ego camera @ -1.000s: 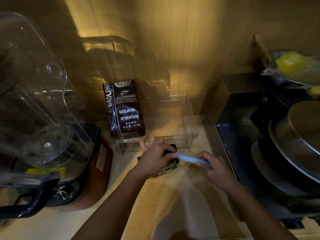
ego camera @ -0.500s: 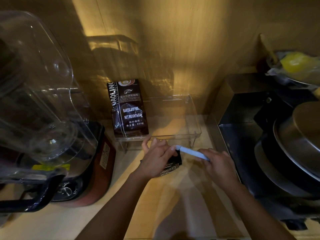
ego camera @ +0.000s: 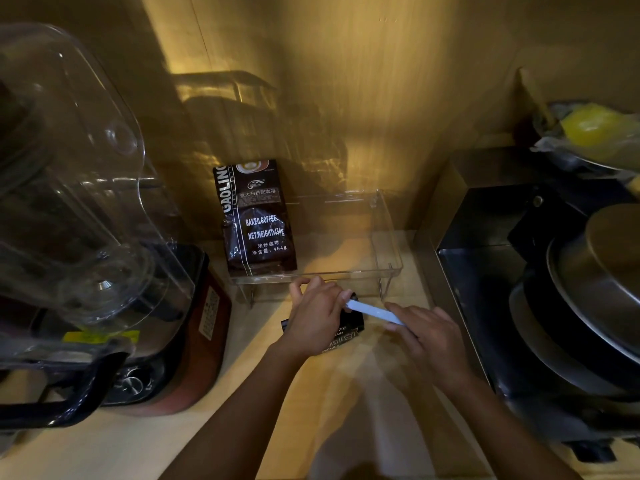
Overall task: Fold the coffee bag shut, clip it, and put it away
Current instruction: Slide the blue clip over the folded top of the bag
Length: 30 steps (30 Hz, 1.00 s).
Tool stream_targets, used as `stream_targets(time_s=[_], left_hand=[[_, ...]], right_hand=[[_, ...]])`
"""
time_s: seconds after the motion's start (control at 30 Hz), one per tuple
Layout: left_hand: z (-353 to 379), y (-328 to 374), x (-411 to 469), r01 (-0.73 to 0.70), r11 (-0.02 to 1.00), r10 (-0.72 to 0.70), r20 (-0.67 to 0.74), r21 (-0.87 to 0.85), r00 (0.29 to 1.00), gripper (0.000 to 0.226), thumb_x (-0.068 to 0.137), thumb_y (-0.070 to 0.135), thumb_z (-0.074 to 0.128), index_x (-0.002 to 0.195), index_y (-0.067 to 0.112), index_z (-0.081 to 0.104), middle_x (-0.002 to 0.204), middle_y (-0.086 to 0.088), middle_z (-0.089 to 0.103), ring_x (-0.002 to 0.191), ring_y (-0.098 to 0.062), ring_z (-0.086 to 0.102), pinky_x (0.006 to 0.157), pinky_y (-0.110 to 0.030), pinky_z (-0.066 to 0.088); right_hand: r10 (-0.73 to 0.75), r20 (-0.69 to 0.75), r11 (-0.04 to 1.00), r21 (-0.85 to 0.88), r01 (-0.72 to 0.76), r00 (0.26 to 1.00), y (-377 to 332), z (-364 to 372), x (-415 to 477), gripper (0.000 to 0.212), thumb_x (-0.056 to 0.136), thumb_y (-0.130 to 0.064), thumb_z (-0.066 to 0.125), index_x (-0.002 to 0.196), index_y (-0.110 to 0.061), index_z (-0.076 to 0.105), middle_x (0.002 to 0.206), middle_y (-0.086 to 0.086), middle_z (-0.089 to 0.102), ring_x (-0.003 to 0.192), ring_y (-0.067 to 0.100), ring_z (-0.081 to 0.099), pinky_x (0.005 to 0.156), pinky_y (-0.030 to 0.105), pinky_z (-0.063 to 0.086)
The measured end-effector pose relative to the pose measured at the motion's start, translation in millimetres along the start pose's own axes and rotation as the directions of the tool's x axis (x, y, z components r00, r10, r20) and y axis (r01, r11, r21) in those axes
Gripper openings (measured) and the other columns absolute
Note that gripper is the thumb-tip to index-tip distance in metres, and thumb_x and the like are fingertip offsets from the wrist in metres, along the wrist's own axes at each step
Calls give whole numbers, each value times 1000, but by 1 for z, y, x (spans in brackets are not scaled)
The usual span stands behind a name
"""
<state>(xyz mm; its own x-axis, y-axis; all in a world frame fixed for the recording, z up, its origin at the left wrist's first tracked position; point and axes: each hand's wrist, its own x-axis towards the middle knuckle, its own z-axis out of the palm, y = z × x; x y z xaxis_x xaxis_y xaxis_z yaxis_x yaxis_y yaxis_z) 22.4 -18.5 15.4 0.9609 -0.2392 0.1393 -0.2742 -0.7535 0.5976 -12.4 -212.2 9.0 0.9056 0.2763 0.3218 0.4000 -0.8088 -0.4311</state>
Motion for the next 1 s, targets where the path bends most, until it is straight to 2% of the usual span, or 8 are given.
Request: stream_targets(time_s=[0.1,0.27,0.37,0.5,0.6,0.73,0.87,1.0], left_hand=[[-1,-1,2,-2,1000,2,-12,-12,1000,37,96,29,31,73,21,59,63,18,43,84,-7,37,83,-24,9],[-1,-3,4,7,998,-8,-15,-59,1000,37,96,30,32,75,19,60,63,18,43,81,-4,31,80,-24,11],[-1,-4,4,0,999,0,-14,-46,1000,36,96,30,32,77,17,61,69,14,46,83,-8,35,81,-25,12],[0,-4,5,-26,999,27,-28,32,999,35,96,31,31,78,19,58,72,12,48,82,-9,36,87,-30,14],[1,-3,6,-51,996,53,-32,76,998,34,96,31,31,80,19,59,73,12,49,81,-9,36,87,-30,12],[-1,-3,7,-58,997,60,-46,43,997,31,95,31,35,82,20,62,73,13,47,80,-7,33,89,-31,14],[-7,-2,4,-127,992,127,-22,24,992,21,90,31,47,88,22,66,76,12,48,84,-10,39,86,-27,15],[-11,-6,-2,-132,990,133,-38,43,990,14,81,17,61,94,21,66,86,3,61,91,-15,45,84,-23,12]], right_hand=[[73,-18,992,104,-71,997,0,6,-5,21,83,-26,53,98,-17,65,78,-1,71,68,14,59,62,22,31],[332,87,915,211,-344,939,0,11,-9,8,85,-20,58,92,-19,55,79,2,57,79,23,52,68,42,48],[302,104,910,264,-319,948,1,7,-8,6,87,-20,55,91,-23,52,79,-2,51,77,20,51,66,36,44],[171,429,868,361,-342,887,6,0,-7,19,87,-25,55,79,-35,42,79,-9,50,65,2,48,56,19,40],[115,525,846,393,-360,843,10,-2,-3,18,83,-25,61,75,-30,45,81,-10,49,63,-2,47,57,14,40],[87,488,854,412,-317,869,17,-10,5,24,79,-17,65,71,-33,48,90,-4,48,86,14,52,75,26,43],[148,268,868,426,-255,952,22,-18,10,15,73,-2,69,74,-11,57,87,0,51,85,16,53,72,11,38],[207,156,896,366,-252,966,26,-21,13,13,74,-2,67,76,-5,55,87,6,54,82,14,54,72,16,41]])
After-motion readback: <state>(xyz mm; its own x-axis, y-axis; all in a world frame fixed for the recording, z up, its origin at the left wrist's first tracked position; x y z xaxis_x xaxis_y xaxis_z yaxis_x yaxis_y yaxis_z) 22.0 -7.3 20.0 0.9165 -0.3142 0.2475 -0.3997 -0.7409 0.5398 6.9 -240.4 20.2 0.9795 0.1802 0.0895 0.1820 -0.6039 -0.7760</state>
